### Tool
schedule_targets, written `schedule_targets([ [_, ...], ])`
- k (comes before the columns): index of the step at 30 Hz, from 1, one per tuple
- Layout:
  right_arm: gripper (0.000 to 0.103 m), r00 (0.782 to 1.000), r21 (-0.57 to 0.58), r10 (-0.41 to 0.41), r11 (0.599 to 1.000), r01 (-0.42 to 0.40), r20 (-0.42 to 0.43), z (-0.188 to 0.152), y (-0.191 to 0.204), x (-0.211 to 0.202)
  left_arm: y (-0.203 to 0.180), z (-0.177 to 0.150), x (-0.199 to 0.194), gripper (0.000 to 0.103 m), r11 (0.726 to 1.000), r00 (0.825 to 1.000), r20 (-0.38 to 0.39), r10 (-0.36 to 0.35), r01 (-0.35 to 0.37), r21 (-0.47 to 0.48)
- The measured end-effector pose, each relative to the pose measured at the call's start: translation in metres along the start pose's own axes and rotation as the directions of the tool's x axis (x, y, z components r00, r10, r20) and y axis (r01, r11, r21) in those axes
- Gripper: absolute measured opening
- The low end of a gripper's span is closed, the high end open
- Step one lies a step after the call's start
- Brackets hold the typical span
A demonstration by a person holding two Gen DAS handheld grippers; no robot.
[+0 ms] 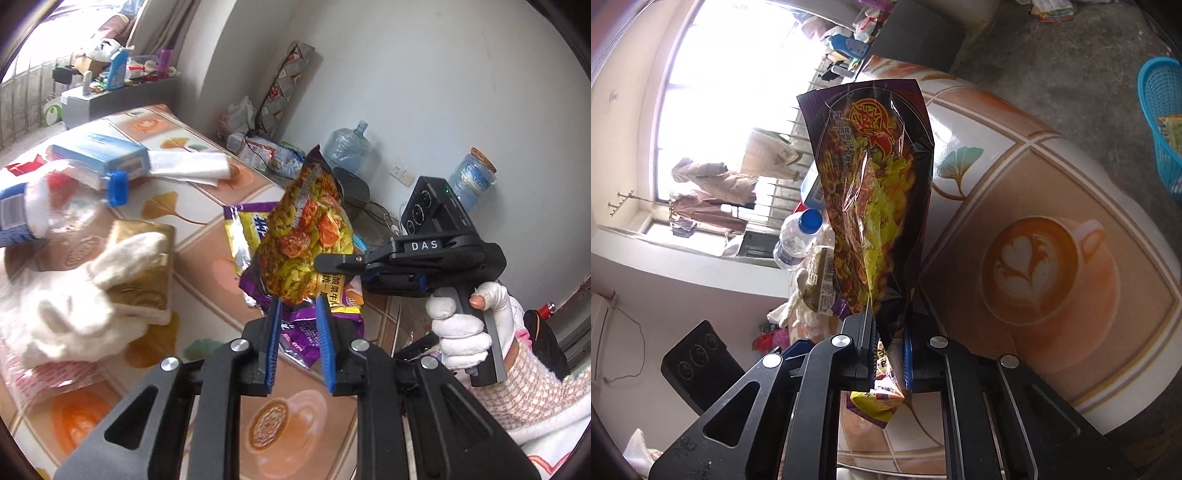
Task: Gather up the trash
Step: 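Carry the purple bag and orange-yellow bag toward the blue wastebasket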
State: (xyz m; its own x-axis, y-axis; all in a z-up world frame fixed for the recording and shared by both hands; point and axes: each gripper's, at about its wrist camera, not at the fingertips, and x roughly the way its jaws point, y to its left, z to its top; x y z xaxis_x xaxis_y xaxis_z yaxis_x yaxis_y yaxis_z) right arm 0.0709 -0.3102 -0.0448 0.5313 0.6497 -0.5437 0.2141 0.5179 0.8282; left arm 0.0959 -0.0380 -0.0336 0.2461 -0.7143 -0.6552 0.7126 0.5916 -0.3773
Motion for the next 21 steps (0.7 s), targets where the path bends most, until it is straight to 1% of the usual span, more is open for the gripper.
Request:
schedule_targets([
  [2, 0.009, 1.000, -0.016, -0.007, 1.000, 0.007, -0.011, 0.000, 0.005, 0.006, 0.008, -0.003, -0.021, 0.028, 0.999, 0.998, 0.047, 0.043, -0.042, -0.011],
  [4, 0.009, 1.000, -0.025, -0.010, 1.000, 0.009, -0.020, 0.001, 0.009, 0.011, 0.016, -0.004, -0.039, 0.034, 0.995, 0.991, 0.094, 0.098, -0.097, -0.018],
  [7, 0.009, 0.999, -0.032, -0.013, 0.999, 0.012, -0.031, 0.002, 0.012, 0.016, 0.026, -0.001, -0.055, 0.041, 0.979, 0.969, 0.144, 0.202, -0.201, -0.022],
  [11, 0.009, 0.999, -0.029, -0.018, 0.999, 0.017, -0.033, 0.003, 0.011, 0.013, 0.037, 0.001, -0.061, 0.048, 0.958, 0.943, 0.171, 0.286, -0.282, -0.049],
  [13, 0.009, 0.999, -0.024, -0.017, 1.000, 0.016, -0.033, 0.002, 0.011, 0.013, 0.037, 0.001, -0.059, 0.053, 0.948, 0.933, 0.170, 0.318, -0.318, -0.027],
  [15, 0.009, 0.999, -0.020, -0.014, 1.000, 0.014, -0.033, 0.002, 0.011, 0.013, 0.036, -0.001, -0.050, 0.057, 0.932, 0.924, 0.144, 0.355, -0.362, 0.025],
  [18, 0.009, 0.999, -0.019, -0.017, 1.000, 0.016, -0.036, 0.003, 0.012, 0.014, 0.035, -0.005, -0.038, 0.058, 0.903, 0.907, 0.111, 0.406, -0.417, 0.102],
  [19, 0.009, 0.999, -0.020, -0.017, 1.000, 0.017, -0.037, 0.003, 0.012, 0.014, 0.034, -0.006, -0.035, 0.058, 0.894, 0.900, 0.111, 0.423, -0.434, 0.113],
  [21, 0.009, 0.999, -0.019, -0.017, 1.000, 0.016, -0.037, 0.003, 0.013, 0.014, 0.034, -0.006, -0.032, 0.058, 0.888, 0.894, 0.112, 0.434, -0.446, 0.116],
])
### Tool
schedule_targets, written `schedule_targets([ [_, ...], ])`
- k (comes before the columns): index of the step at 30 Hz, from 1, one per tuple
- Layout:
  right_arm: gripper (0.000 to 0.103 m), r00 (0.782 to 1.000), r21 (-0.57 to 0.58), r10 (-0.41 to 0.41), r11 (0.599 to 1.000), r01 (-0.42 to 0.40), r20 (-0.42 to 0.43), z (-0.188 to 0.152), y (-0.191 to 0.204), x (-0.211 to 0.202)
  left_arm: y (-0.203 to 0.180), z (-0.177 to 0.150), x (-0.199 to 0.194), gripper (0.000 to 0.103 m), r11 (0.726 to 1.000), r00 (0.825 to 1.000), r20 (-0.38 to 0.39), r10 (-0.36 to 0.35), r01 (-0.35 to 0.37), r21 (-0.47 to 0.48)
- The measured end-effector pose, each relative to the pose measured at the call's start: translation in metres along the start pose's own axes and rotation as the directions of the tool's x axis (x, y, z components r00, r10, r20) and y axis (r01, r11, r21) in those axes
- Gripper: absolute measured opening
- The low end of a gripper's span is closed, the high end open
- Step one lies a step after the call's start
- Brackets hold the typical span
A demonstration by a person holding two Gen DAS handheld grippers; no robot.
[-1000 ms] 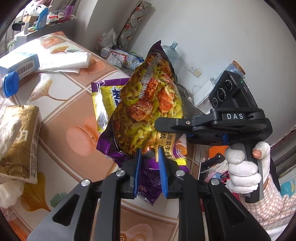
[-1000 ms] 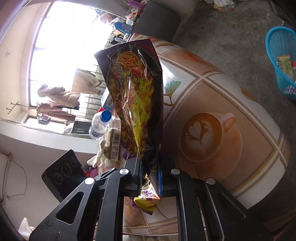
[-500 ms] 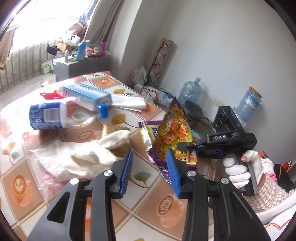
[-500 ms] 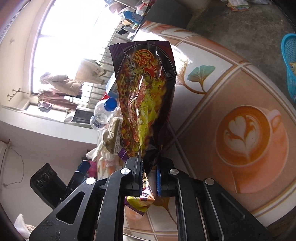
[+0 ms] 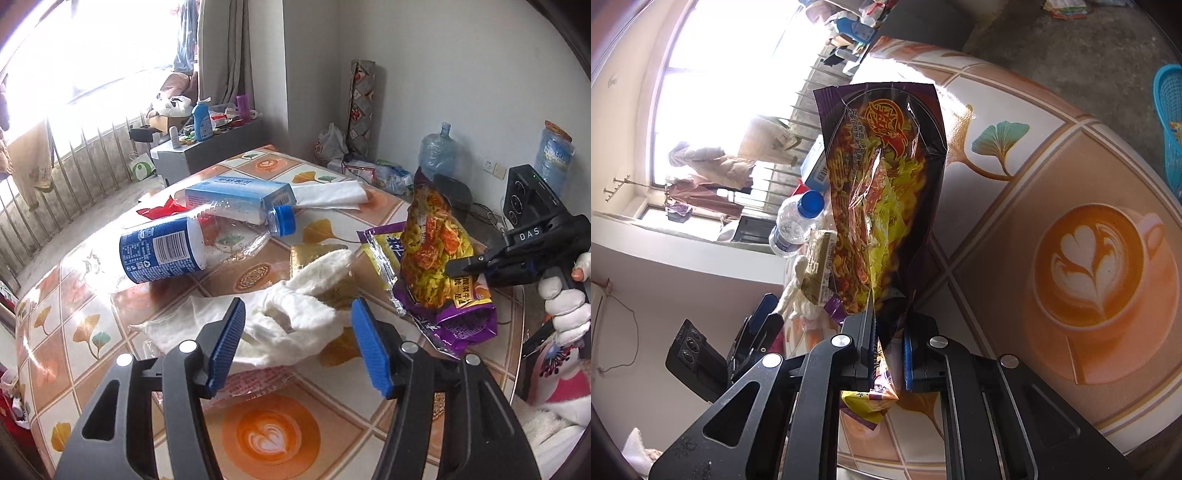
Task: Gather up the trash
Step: 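Carry the purple bag and orange-yellow bag toward the blue wastebasket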
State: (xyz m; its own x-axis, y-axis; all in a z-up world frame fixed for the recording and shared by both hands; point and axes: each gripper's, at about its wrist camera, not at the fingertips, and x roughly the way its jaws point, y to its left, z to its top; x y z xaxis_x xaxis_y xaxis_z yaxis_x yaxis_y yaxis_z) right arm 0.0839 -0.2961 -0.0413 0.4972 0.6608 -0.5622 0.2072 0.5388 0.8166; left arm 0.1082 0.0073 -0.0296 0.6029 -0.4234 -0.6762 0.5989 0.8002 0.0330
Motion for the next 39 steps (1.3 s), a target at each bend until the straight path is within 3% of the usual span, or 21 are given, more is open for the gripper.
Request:
schedule_targets([
  [3, 0.009, 1.000, -0.001, 0.000, 1.000, 0.000, 0.001, 0.000, 0.000, 0.000, 0.003, 0.002, 0.001, 0.055, 1.000, 1.000, 0.010, -0.001, 0.001, -0.016],
  [8, 0.009, 1.000, 0.000, 0.006, 1.000, -0.006, 0.001, 0.000, 0.000, -0.001, 0.007, 0.004, 0.010, 0.027, 1.000, 1.000, -0.028, -0.001, 0.000, -0.022],
  [14, 0.009, 1.000, -0.002, 0.011, 1.000, -0.011, 0.002, 0.000, -0.002, -0.001, 0.009, 0.001, 0.011, 0.011, 1.000, 0.999, -0.040, 0.003, -0.004, -0.024],
  [22, 0.009, 1.000, -0.003, 0.012, 1.000, -0.012, 0.003, 0.000, -0.002, -0.002, 0.026, 0.018, -0.018, 0.009, 0.997, 0.998, 0.051, 0.044, -0.041, -0.062],
  [30, 0.009, 1.000, 0.009, 0.027, 1.000, -0.027, 0.015, 0.001, -0.006, -0.006, 0.047, 0.040, -0.061, 0.008, 0.991, 0.981, 0.163, 0.104, -0.087, -0.105],
  [35, 0.009, 0.998, 0.014, 0.047, 0.999, -0.048, 0.037, 0.000, -0.010, -0.016, 0.055, 0.052, -0.087, 0.008, 0.991, 0.969, 0.232, 0.086, -0.058, -0.124],
  [39, 0.009, 0.996, 0.010, 0.056, 0.998, -0.056, 0.064, -0.002, -0.011, -0.025, 0.053, 0.066, -0.103, 0.008, 0.992, 0.957, 0.291, 0.019, 0.017, -0.123],
])
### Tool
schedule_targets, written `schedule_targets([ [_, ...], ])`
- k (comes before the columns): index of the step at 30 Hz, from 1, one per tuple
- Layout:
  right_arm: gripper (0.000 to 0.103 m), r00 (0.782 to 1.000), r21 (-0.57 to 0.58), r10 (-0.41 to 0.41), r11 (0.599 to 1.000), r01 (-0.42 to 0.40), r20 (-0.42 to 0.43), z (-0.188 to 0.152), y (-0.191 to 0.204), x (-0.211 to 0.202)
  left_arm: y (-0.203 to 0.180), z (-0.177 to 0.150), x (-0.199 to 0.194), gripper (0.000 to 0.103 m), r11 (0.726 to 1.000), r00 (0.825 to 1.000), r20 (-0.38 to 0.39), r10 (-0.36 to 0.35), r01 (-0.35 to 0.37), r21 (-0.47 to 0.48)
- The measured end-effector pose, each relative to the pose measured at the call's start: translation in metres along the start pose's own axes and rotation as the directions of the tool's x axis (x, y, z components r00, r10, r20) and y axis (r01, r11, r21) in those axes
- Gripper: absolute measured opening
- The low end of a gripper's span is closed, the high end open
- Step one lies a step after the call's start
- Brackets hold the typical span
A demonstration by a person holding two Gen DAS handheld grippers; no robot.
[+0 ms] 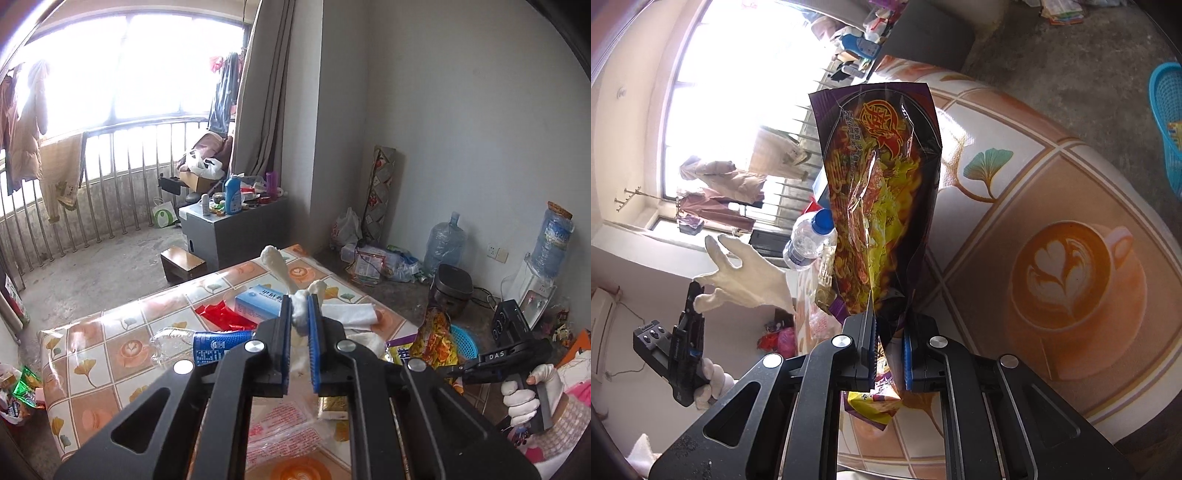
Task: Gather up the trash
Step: 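Carry the purple bag and orange-yellow bag toward the blue wastebasket, then open both tools over the blue wastebasket to drop the snack bags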
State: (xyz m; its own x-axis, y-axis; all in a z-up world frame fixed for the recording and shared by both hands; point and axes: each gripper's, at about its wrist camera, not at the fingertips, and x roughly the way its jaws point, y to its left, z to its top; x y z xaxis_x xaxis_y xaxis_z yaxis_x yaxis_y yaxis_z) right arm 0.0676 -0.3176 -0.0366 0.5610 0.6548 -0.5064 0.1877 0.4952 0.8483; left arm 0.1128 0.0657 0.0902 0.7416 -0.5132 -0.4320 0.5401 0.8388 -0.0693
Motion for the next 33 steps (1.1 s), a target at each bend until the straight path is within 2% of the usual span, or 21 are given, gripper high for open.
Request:
schedule_targets([
  [6, 0.009, 0.998, -0.011, 0.008, 1.000, -0.007, 0.063, 0.001, 0.001, -0.022, -0.020, 0.025, 0.007, 0.008, 0.990, 0.989, 0.032, -0.141, 0.141, 0.002],
  [11, 0.009, 0.992, -0.006, 0.018, 1.000, -0.017, 0.124, 0.003, -0.003, -0.042, -0.049, 0.045, 0.028, 0.008, 0.969, 0.969, 0.029, -0.245, 0.245, 0.021],
  [17, 0.009, 0.980, 0.020, 0.022, 0.999, -0.026, 0.198, 0.004, -0.019, -0.070, -0.091, 0.065, 0.066, 0.008, 0.929, 0.929, -0.011, -0.369, 0.369, 0.016],
  [23, 0.009, 0.959, 0.081, 0.019, 0.996, -0.044, 0.282, -0.001, -0.044, -0.097, -0.149, 0.073, 0.110, 0.008, 0.890, 0.889, -0.079, -0.451, 0.455, 0.033],
  [26, 0.009, 0.944, 0.127, 0.005, 0.991, -0.049, 0.329, 0.000, -0.061, -0.110, -0.185, 0.076, 0.135, 0.008, 0.867, 0.866, -0.115, -0.487, 0.495, 0.054],
  [29, 0.009, 0.920, 0.179, -0.050, 0.984, -0.022, 0.388, 0.002, -0.081, -0.130, -0.225, 0.078, 0.166, 0.008, 0.839, 0.837, -0.158, -0.524, 0.539, 0.071],
  [31, 0.009, 0.895, 0.230, -0.115, 0.973, 0.015, 0.430, 0.005, -0.097, -0.145, -0.253, 0.076, 0.188, 0.008, 0.818, 0.812, -0.197, -0.549, 0.571, 0.073],
  [33, 0.009, 0.866, 0.282, -0.193, 0.957, 0.063, 0.462, 0.009, -0.114, -0.160, -0.283, 0.073, 0.213, 0.008, 0.803, 0.795, -0.240, -0.557, 0.589, 0.090],
])
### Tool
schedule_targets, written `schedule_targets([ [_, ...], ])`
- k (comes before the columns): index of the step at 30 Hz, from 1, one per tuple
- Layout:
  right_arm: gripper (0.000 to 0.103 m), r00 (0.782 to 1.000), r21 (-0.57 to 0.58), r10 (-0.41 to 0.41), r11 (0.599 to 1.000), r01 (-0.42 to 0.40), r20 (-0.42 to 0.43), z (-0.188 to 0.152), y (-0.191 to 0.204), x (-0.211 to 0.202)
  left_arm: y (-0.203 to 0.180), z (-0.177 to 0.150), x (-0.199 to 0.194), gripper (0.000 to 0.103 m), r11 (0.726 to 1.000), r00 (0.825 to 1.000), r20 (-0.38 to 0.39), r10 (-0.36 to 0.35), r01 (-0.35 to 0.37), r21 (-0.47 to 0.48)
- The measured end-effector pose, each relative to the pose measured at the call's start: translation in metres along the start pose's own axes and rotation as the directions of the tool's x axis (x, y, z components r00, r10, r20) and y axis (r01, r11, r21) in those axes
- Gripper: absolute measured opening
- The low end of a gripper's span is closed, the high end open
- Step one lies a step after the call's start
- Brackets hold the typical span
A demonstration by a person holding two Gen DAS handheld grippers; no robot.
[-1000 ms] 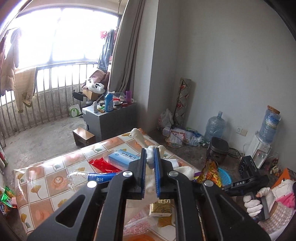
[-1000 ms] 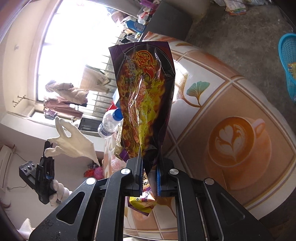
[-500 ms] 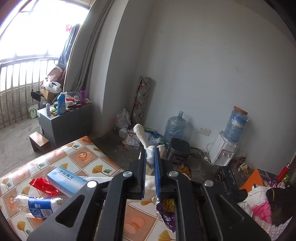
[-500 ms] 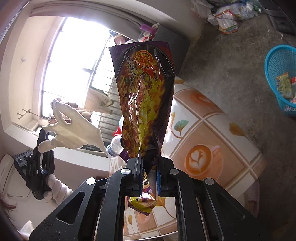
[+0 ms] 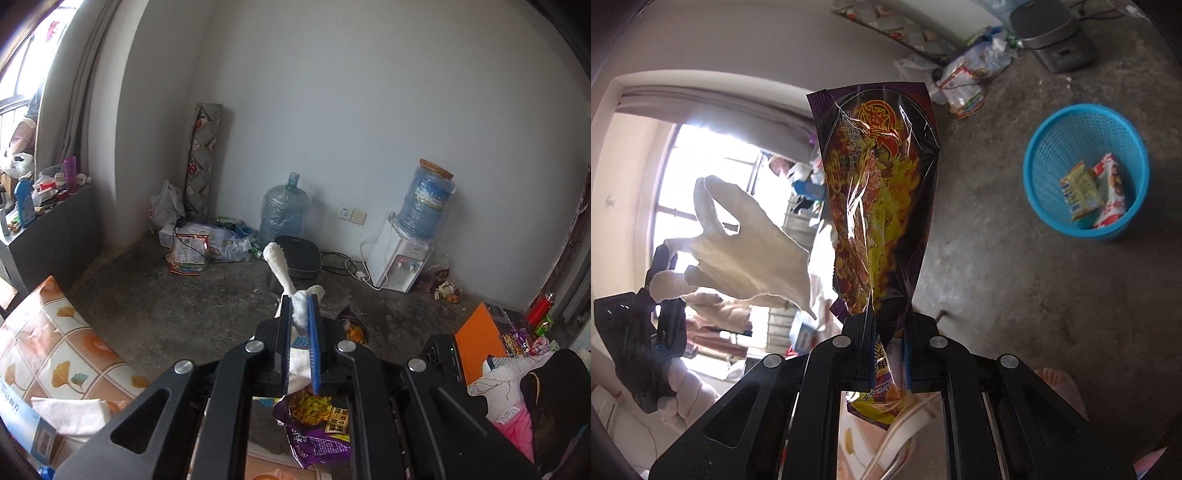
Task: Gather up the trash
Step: 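Open both tools over the blue wastebasket to drop the snack bags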
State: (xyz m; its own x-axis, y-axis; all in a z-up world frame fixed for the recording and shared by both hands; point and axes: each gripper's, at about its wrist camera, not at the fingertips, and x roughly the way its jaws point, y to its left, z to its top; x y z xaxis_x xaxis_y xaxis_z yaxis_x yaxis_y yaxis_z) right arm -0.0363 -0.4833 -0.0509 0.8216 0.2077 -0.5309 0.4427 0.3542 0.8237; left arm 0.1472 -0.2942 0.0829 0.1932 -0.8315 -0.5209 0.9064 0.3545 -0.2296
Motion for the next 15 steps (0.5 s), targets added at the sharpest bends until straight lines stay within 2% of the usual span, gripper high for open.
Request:
schedule_targets([
  [5, 0.009, 0.990, 0.066, -0.116, 0.992, 0.111, 0.081, 0.028, -0.040, -0.009, -0.024, 0.006, 0.095, 0.008, 0.998, 0.992, -0.115, -0.043, 0.048, 0.036],
  [12, 0.010, 0.972, 0.111, -0.225, 0.970, 0.217, 0.069, 0.073, -0.089, 0.028, -0.038, -0.005, 0.214, 0.010, 0.996, 0.964, -0.256, -0.067, 0.081, 0.043],
  [13, 0.011, 0.968, 0.109, -0.243, 0.966, 0.236, 0.059, 0.082, -0.097, 0.037, -0.037, -0.009, 0.230, 0.019, 0.996, 0.958, -0.279, -0.068, 0.083, 0.041],
  [14, 0.011, 0.964, 0.113, -0.261, 0.960, 0.255, 0.045, 0.090, -0.107, 0.050, -0.035, -0.013, 0.247, 0.039, 0.996, 0.950, -0.307, -0.060, 0.075, 0.039],
  [15, 0.012, 0.958, 0.130, -0.286, 0.951, 0.279, 0.034, 0.099, -0.120, 0.061, -0.032, -0.019, 0.260, 0.047, 0.998, 0.945, -0.325, -0.039, 0.053, 0.034],
])
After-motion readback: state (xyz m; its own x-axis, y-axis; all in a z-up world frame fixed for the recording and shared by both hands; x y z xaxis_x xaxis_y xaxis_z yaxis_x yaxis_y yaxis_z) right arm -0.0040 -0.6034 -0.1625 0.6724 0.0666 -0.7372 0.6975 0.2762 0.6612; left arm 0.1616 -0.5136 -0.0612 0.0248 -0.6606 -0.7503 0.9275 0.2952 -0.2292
